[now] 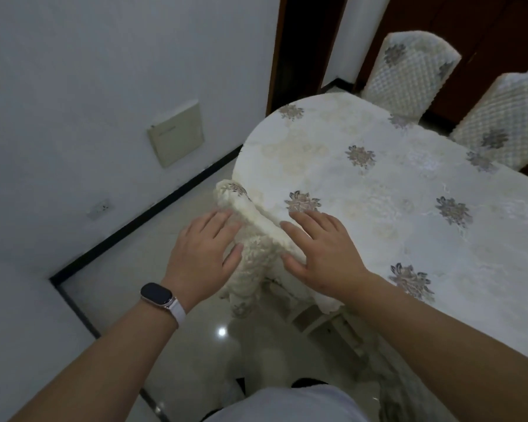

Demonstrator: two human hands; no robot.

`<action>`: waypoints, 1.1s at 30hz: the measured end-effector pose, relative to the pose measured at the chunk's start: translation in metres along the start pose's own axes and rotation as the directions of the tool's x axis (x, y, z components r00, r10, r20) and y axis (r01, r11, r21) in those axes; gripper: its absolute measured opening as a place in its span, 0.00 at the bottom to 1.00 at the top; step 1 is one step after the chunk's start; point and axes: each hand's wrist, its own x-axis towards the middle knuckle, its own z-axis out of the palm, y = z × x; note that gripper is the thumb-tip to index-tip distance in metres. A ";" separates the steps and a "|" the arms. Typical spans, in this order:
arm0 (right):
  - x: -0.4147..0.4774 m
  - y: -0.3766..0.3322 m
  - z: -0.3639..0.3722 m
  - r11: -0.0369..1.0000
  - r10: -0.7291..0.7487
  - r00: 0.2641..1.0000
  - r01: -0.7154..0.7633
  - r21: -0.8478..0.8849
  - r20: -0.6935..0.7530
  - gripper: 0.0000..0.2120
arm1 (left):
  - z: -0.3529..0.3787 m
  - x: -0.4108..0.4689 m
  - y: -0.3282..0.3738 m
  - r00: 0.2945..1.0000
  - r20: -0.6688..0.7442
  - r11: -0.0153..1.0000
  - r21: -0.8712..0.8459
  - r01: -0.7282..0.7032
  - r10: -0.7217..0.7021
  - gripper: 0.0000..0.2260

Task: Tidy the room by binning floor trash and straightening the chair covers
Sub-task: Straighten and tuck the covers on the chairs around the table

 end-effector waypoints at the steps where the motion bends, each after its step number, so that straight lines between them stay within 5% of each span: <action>1: 0.010 -0.004 0.001 1.000 -0.007 1.000 0.007 0.004 -0.004 0.23 | -0.002 0.001 -0.007 1.000 0.000 1.000 -0.003 0.012 -0.012 0.20; 26: 0.330 -0.037 0.112 0.957 -0.264 0.963 0.255 0.137 0.052 0.26 | -0.055 0.116 -0.239 0.964 -0.033 0.938 0.221 0.266 -0.265 0.19; 33: 0.393 -0.049 0.142 0.961 -0.227 0.974 0.220 0.170 0.023 0.25 | -0.060 0.150 -0.306 0.973 -0.013 0.942 0.249 0.226 -0.230 0.19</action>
